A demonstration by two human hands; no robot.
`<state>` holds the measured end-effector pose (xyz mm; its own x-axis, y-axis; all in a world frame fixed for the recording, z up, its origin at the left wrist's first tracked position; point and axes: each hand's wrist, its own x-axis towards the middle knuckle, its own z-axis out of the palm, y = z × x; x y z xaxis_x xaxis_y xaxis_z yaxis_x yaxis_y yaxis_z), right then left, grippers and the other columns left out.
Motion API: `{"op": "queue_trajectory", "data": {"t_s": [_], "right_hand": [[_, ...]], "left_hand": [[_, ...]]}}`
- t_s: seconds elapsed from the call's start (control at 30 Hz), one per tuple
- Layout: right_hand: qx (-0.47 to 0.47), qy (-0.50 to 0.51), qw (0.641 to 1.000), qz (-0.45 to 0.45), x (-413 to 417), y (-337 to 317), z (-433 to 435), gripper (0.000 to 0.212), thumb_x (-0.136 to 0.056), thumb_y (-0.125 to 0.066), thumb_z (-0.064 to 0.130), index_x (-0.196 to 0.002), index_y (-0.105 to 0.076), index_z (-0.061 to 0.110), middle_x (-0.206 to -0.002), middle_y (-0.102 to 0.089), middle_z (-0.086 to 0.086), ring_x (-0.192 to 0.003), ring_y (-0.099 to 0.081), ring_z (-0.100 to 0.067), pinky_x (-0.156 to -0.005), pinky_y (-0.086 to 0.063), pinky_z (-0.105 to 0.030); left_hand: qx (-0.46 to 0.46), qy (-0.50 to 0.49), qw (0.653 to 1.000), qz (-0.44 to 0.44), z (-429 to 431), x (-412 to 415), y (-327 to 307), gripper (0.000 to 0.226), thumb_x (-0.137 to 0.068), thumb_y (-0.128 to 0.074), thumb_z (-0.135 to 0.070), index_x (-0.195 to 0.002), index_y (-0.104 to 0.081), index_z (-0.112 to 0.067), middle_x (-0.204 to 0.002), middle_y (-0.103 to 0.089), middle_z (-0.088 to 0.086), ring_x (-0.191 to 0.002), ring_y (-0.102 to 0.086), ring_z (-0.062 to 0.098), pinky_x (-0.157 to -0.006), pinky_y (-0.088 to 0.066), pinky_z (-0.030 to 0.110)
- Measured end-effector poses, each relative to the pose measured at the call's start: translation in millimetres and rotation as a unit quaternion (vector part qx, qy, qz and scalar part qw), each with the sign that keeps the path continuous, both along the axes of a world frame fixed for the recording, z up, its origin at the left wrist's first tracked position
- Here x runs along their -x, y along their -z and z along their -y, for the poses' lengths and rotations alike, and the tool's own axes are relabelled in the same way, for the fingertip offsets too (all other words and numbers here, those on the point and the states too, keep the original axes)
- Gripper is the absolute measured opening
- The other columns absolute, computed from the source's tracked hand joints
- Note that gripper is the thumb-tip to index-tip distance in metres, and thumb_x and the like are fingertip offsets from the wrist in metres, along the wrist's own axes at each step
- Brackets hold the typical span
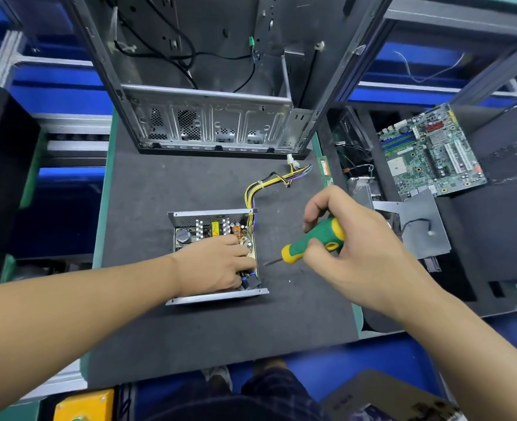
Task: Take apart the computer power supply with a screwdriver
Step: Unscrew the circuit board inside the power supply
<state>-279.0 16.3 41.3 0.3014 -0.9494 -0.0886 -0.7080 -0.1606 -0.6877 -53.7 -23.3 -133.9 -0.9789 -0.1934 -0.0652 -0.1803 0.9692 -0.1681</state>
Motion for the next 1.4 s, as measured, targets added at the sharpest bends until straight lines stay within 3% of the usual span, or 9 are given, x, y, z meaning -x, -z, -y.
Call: {"op": "queue_trajectory", "data": {"t_s": [0.33,0.43,0.5,0.63,0.7,1.0,1.23,1.4], "right_hand": [[-0.002,-0.018,1.0,0.004,-5.1,-0.5,-1.7,0.02,-0.073,-0.054,0.022,-0.091,-0.047,0.028,-0.082,-0.053,0.016,-0.059,-0.047,-0.01,-0.051,-0.034,-0.012],[-0.006,-0.039,0.999,-0.007,-7.7,0.5,-5.4,0.018,-0.074,-0.054,0.025,-0.09,-0.047,0.028,-0.086,-0.052,0.014,-0.061,-0.045,-0.011,-0.051,-0.035,-0.017],[-0.012,-0.035,0.999,-0.009,-9.3,4.0,-7.8,0.018,-0.074,-0.054,0.026,-0.09,-0.047,0.027,-0.084,-0.052,0.011,-0.059,-0.043,-0.011,-0.051,-0.035,-0.02],[-0.018,-0.01,1.0,0.012,-9.5,10.6,-8.3,0.019,-0.072,-0.053,0.023,-0.089,-0.047,0.027,-0.084,-0.056,0.004,-0.061,-0.046,-0.017,-0.054,-0.042,-0.031],[-0.02,-0.008,1.0,0.02,-9.0,12.5,-8.6,0.019,-0.072,-0.053,0.022,-0.089,-0.047,0.027,-0.085,-0.058,0.001,-0.063,-0.048,-0.02,-0.056,-0.043,-0.035],[-0.039,-0.002,0.999,0.022,-11.1,21.8,-12.8,0.018,-0.074,-0.054,0.024,-0.09,-0.047,0.027,-0.085,-0.059,0.0,-0.056,-0.044,-0.013,-0.051,-0.04,-0.027],[-0.041,0.001,0.999,0.015,-8.5,23.1,-18.9,0.022,-0.072,-0.049,0.037,-0.093,-0.047,0.029,-0.086,-0.059,0.0,-0.061,-0.048,-0.021,-0.055,-0.045,-0.041],[-0.044,0.004,0.999,0.017,-7.3,24.1,-20.1,0.023,-0.072,-0.049,0.038,-0.094,-0.047,0.029,-0.085,-0.059,-0.001,-0.058,-0.047,-0.021,-0.053,-0.045,-0.042]], "left_hand": [[-0.032,-0.028,0.999,-0.034,-3.7,-0.6,0.1,0.02,-0.083,-0.069,-0.017,-0.066,-0.064,-0.027,-0.096,-0.058,-0.006,-0.082,-0.049,0.021,-0.071,-0.039,0.032],[-0.054,-0.038,0.995,-0.081,-4.2,-1.4,-1.5,0.02,-0.085,-0.069,-0.017,-0.067,-0.068,-0.028,-0.094,-0.059,-0.007,-0.081,-0.051,0.021,-0.074,-0.043,0.03],[-0.089,-0.03,0.988,-0.119,-3.8,-3.2,-1.8,0.022,-0.085,-0.068,-0.013,-0.067,-0.07,-0.025,-0.098,-0.064,-0.004,-0.084,-0.057,0.025,-0.081,-0.044,0.03],[-0.073,-0.011,0.991,-0.108,-1.7,-2.7,1.1,0.03,-0.095,-0.056,-0.013,-0.077,-0.073,-0.029,-0.11,-0.066,-0.002,-0.104,-0.061,0.027,-0.1,-0.045,0.036],[-0.081,-0.002,0.992,-0.101,0.9,-2.6,0.2,0.032,-0.096,-0.053,-0.013,-0.077,-0.072,-0.029,-0.112,-0.065,-0.003,-0.106,-0.06,0.026,-0.101,-0.044,0.036],[-0.038,-0.029,0.996,-0.078,-3.6,1.0,12.0,0.025,-0.097,-0.053,-0.013,-0.083,-0.071,-0.024,-0.105,-0.057,-0.003,-0.099,-0.056,0.024,-0.099,-0.043,0.037],[-0.009,-0.019,0.998,-0.051,-6.1,0.1,14.0,0.03,-0.099,-0.045,-0.012,-0.09,-0.07,-0.025,-0.116,-0.057,0.0,-0.104,-0.053,0.026,-0.097,-0.043,0.039],[-0.005,-0.007,0.999,-0.047,-6.8,0.2,10.7,0.029,-0.099,-0.046,-0.011,-0.084,-0.068,-0.024,-0.116,-0.058,0.001,-0.104,-0.055,0.026,-0.096,-0.044,0.04]]}}
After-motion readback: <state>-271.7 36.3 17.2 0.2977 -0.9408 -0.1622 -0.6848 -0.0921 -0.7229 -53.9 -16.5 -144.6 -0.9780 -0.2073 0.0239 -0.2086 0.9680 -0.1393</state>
